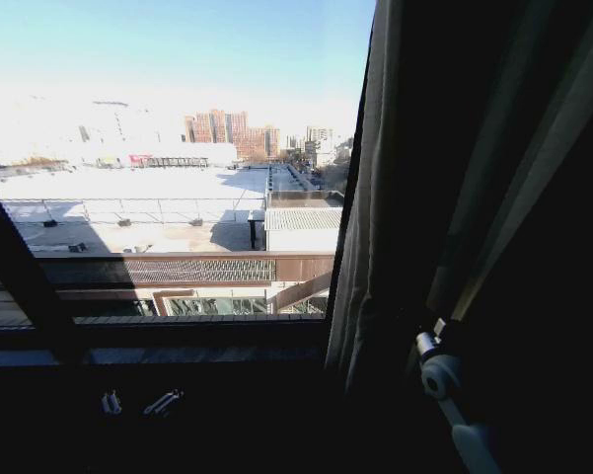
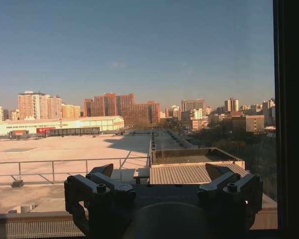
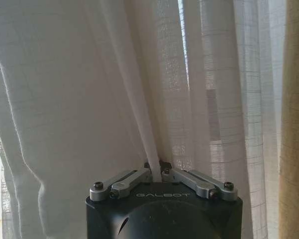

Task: Open the curtains by pulling them apart, changing their state from closed to fully open.

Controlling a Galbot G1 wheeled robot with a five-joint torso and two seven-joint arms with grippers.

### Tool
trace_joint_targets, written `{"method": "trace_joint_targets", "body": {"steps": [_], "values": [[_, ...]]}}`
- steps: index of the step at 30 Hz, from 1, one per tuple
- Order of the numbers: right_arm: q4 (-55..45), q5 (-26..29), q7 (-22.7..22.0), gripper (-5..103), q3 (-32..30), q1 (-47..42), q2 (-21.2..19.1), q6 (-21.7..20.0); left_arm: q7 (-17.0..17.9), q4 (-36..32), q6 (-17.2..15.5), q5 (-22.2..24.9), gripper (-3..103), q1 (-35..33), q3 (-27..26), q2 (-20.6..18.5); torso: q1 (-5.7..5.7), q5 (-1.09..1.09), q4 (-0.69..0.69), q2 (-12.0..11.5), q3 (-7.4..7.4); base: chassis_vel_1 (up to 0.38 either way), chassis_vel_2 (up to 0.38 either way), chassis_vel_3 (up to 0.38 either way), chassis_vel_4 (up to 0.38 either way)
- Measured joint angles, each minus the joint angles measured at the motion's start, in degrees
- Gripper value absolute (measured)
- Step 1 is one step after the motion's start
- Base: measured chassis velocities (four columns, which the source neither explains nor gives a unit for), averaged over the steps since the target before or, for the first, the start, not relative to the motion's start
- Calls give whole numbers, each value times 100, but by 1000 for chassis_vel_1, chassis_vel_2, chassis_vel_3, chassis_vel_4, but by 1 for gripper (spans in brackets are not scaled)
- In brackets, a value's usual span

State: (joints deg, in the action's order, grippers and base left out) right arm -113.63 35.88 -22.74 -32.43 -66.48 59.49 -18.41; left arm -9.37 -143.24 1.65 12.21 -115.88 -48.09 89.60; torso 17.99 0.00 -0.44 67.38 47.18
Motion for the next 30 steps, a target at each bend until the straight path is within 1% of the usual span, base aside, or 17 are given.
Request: {"method": "trace_joint_targets", "body": {"steps": [4, 8, 10, 13, 16, 22, 30], "values": [[-5, -4, -15, 0, -1, -4, 3, 36, 0, 0, 23, -1, 100, -2, -2, 3, 0, 1, 0, 0, 0, -342, -357, 353, 351], [24, -28, -101, 0, 19, -3, 17, 165, 0, 0, 36, -3, 100, -8, -3, 7, 0, 1, 1, 0, 0, -331, -328, 356, 350], [33, -89, -118, 0, 14, -29, 20, 183, -4, 0, 49, -5, 100, -15, -2, 8, 1, 4, -1, -1, 1, -263, -260, 249, 254], [47, -145, -142, 0, 2, -44, 24, 194, -9, -1, 72, -8, 100, -28, -2, 13, 1, 5, -1, -1, 1, -199, -208, 188, 174], [51, -152, -185, 0, -3, -49, 27, 195, -13, -1, 116, -10, 100, -57, -5, 20, 0, 5, 0, -1, 1, -7, -90, 109, 18], [49, -151, -289, 0, -2, -47, 48, 193, -13, 0, 200, -12, 100, -117, -22, 49, 0, -4, 1, 0, 0, 17, 14, -23, -7], [30, -149, -392, 0, -2, -61, 64, 194, -31, 0, 212, -33, 100, -126, -1, 61, -1, 5, 0, 0, 0, 12, 16, -11, -13]]}}
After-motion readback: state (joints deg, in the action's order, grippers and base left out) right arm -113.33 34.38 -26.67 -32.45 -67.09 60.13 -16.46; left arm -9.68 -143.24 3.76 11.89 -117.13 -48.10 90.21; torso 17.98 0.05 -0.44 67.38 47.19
